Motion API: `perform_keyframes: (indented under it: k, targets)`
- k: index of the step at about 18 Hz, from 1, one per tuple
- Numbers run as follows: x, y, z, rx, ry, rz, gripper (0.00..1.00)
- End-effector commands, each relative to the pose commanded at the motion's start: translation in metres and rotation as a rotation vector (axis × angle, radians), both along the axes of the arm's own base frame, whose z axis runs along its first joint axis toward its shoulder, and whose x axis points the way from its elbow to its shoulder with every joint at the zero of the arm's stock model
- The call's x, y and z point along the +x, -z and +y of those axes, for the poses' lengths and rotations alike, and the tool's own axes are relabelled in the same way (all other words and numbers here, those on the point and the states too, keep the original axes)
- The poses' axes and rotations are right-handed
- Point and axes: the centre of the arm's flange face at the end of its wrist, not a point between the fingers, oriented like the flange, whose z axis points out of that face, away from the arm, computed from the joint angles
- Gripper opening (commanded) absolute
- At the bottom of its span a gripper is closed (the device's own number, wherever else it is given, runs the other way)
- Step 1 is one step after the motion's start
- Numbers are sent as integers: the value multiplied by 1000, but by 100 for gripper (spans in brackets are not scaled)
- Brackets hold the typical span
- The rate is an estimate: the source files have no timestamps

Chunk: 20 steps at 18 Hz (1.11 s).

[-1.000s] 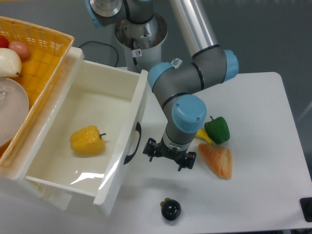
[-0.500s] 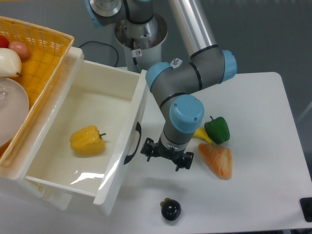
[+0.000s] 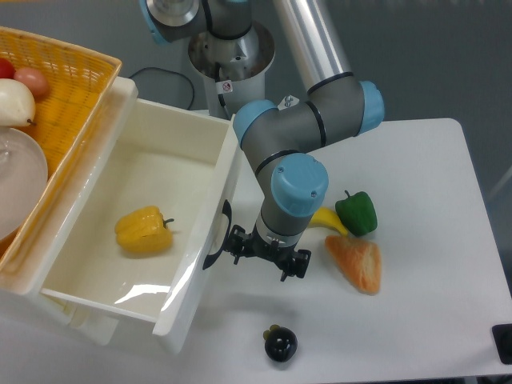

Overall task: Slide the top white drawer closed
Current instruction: 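Push the drawer front with the gripper into the cabinet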

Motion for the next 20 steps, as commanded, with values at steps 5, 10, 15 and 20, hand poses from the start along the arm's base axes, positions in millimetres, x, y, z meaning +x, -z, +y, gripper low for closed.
perform_keyframes:
  k: [5,10,15,20]
  targets:
    - [7,-6,1,7,6,-10,100]
    - [18,-7,6,15,20,-20,100]
    - [26,-6,10,12,32,-23,100]
    - [36,-12,12,37,41,-37,100]
